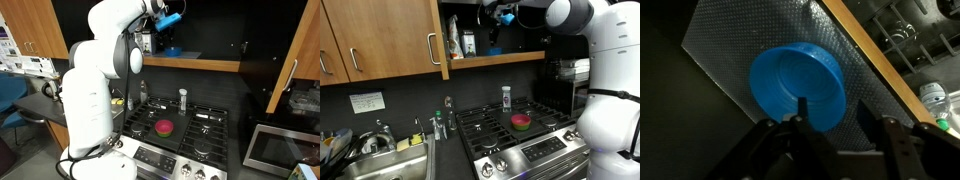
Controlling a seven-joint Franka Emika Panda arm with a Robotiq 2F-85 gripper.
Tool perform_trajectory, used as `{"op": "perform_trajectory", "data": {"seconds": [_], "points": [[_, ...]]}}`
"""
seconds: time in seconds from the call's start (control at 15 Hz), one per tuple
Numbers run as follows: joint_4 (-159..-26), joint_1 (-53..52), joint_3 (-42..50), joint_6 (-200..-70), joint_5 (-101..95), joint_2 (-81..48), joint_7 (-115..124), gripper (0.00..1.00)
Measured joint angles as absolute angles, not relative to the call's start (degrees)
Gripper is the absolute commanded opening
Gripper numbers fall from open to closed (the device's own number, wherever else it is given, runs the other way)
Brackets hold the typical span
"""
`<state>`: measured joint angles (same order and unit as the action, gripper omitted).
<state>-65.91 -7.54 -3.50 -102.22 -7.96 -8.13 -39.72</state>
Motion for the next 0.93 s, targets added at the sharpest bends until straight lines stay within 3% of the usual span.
{"op": "perform_trajectory", "data": {"seconds": [0.07, 0.13, 0.33, 0.93], "points": [[-65.90, -7.54, -3.50, -102.22, -7.96, -8.13, -39.72, 0.80], [-65.91, -7.54, -3.50, -102.22, -7.96, -8.13, -39.72, 0.81], [-66.27, -7.56, -3.50, -102.36, -8.34, -8.09, -39.72, 0.98], [-74.22, -6.70, -2.50, -103.78, -9.19, -6.36, -37.21, 1.00]]}}
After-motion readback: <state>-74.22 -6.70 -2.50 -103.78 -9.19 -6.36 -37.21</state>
